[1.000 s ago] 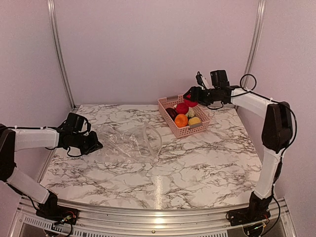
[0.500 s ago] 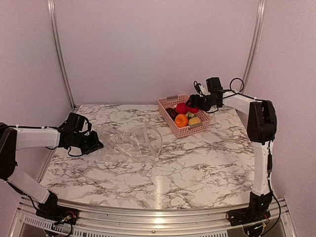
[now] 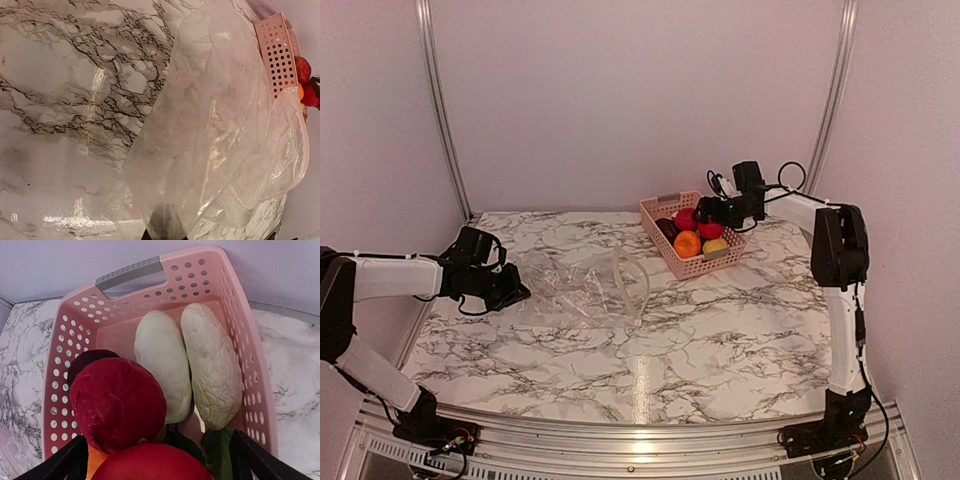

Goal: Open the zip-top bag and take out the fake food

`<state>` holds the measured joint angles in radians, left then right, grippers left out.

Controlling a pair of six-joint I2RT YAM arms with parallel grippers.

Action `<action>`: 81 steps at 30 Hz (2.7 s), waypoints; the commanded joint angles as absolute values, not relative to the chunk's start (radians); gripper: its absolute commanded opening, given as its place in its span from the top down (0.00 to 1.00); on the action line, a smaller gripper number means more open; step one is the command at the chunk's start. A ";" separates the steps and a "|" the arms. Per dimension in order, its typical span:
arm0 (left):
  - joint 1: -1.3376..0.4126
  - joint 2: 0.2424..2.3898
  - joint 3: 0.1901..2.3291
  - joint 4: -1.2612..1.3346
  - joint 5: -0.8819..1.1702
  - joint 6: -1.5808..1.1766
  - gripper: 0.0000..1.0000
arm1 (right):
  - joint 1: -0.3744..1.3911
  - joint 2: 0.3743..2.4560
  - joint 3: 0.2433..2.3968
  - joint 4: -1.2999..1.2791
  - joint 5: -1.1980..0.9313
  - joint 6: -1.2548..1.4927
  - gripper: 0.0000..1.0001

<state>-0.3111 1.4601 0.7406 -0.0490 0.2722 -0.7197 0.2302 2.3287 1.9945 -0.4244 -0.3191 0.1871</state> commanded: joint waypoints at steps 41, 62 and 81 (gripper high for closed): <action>-0.307 1.393 0.663 -0.009 0.309 -0.652 1.00 | 0.708 2.111 1.663 -0.303 -0.568 0.443 0.27; -0.276 1.563 0.725 -0.096 0.161 -0.617 0.96 | 0.689 2.239 1.587 -0.333 -0.360 0.384 1.00; -0.242 1.432 0.946 -0.317 0.149 -0.516 0.01 | 0.677 2.036 1.611 -0.348 -0.312 0.387 0.36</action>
